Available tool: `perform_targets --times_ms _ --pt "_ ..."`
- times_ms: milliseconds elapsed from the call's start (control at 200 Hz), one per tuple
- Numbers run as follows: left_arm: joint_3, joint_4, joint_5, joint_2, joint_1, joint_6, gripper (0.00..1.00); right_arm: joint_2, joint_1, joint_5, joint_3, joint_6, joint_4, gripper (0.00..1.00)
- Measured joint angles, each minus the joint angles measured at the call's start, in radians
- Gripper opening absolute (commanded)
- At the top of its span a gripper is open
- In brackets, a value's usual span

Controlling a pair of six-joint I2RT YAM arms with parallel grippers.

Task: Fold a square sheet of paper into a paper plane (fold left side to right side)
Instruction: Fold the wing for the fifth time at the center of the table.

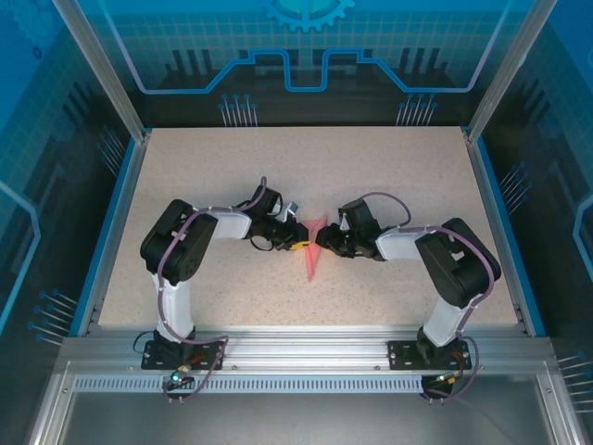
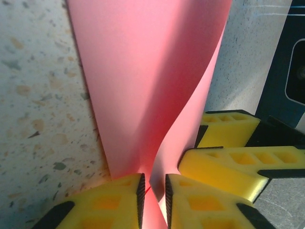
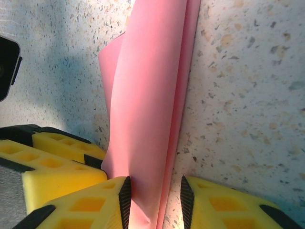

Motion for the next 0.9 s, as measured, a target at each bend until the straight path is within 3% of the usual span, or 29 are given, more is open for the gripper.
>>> perform_targets --times_ms 140,260,545,900 --pt "0.000 0.000 0.000 0.000 0.000 0.000 0.05 0.000 0.000 0.000 0.000 -0.001 -0.001 0.35" --pt "0.010 -0.006 -0.003 0.000 0.000 0.003 0.02 0.000 0.000 0.000 0.002 -0.001 -0.006 0.36" --pt "0.065 -0.101 -0.043 0.000 0.000 0.088 0.00 -0.002 -0.001 -0.008 0.009 -0.020 -0.016 0.39" --pt "0.078 -0.159 -0.077 0.003 0.001 0.155 0.00 -0.019 -0.056 -0.064 0.024 -0.056 -0.037 0.52"
